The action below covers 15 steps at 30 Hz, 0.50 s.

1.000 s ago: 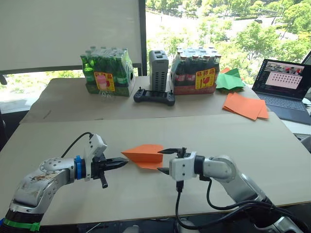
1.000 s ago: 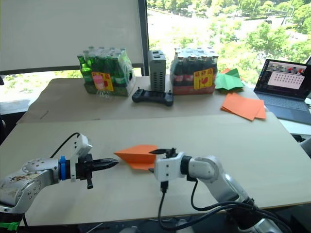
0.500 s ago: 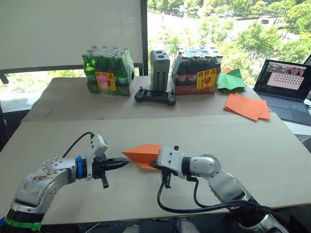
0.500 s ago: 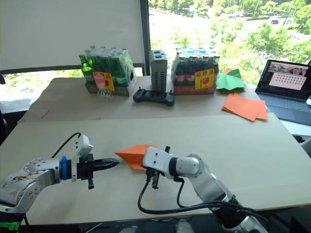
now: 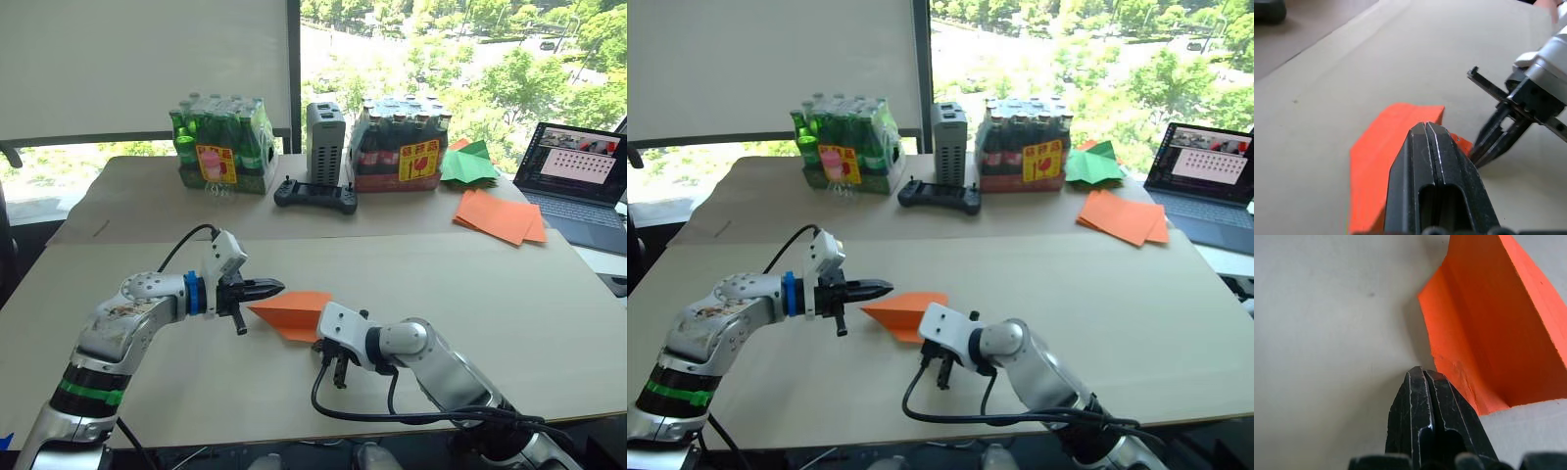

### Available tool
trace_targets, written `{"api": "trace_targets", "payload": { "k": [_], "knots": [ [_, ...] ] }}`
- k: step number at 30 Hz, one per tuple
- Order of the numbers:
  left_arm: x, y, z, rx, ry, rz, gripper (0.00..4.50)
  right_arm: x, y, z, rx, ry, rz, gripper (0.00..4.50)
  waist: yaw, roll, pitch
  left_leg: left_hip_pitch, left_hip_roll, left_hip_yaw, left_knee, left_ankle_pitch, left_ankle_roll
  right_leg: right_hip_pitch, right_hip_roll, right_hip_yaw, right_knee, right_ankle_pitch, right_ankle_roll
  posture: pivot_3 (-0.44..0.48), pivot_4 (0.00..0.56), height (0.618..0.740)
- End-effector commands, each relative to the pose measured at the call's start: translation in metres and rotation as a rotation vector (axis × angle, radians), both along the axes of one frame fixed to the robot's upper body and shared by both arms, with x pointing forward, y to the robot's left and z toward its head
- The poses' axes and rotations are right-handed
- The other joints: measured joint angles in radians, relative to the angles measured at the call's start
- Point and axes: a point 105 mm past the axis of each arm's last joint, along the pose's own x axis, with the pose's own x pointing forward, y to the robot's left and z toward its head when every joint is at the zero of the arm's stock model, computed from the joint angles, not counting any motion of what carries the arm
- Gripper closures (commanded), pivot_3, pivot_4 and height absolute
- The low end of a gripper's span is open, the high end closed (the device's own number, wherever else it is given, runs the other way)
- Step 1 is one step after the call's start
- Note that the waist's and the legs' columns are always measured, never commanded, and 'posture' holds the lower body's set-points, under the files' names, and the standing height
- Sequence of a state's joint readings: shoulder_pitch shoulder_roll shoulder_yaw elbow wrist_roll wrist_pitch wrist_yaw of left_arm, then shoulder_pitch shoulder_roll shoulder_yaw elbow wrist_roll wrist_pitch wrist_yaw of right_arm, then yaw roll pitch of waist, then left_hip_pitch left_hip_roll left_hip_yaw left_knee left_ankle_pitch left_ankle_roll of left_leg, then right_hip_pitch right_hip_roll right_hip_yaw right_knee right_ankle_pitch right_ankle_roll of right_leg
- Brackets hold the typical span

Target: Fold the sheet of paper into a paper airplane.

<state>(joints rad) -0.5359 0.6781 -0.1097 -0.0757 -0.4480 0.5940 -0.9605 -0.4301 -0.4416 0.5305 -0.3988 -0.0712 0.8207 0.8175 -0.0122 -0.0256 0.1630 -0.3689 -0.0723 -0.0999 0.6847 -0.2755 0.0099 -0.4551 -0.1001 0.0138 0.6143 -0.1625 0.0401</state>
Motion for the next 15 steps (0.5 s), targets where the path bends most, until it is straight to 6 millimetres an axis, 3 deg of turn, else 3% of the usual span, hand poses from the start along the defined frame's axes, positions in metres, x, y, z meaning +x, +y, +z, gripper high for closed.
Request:
{"api": "trace_targets", "payload": {
  "k": [1, 7, 11, 15],
  "knots": [
    [0.008, -0.009, -0.003, 0.020, -0.037, -0.044, 4.50, -0.001, 0.008, 0.022, 0.099, -0.015, 0.014, 4.49, -0.004, 0.000, 0.000, -0.001, 0.000, 0.000, 0.000, 0.000, 0.000, -0.001, 0.000, 0.000, 0.000, 0.000, 0.000, 0.000, 0.150, 0.699],
    [0.012, -0.011, -0.009, 0.052, -0.046, -0.075, 4.50, 0.010, 0.018, 0.064, 0.271, -0.070, -0.025, 4.49, -0.013, 0.000, 0.000, -0.002, 0.001, 0.000, 0.000, 0.000, 0.000, -0.003, 0.001, 0.000, 0.001, 0.000, 0.000, 0.000, 0.150, 0.699],
    [0.012, -0.011, -0.010, 0.060, -0.049, -0.085, 4.50, 0.021, 0.008, 0.037, 0.145, -0.061, -0.090, 4.49, -0.006, 0.000, 0.000, -0.002, 0.001, 0.000, 0.000, 0.000, 0.000, -0.003, 0.001, 0.000, 0.002, 0.000, 0.000, 0.000, 0.150, 0.699],
    [0.012, -0.011, -0.010, 0.065, -0.051, -0.088, 4.50, 0.015, 0.002, 0.010, 0.042, -0.015, -0.075, 4.49, -0.002, 0.000, 0.000, -0.003, 0.000, 0.000, 0.002, 0.000, 0.000, -0.003, 0.000, 0.000, 0.002, 0.000, 0.000, 0.000, 0.150, 0.699]
  ]
}}
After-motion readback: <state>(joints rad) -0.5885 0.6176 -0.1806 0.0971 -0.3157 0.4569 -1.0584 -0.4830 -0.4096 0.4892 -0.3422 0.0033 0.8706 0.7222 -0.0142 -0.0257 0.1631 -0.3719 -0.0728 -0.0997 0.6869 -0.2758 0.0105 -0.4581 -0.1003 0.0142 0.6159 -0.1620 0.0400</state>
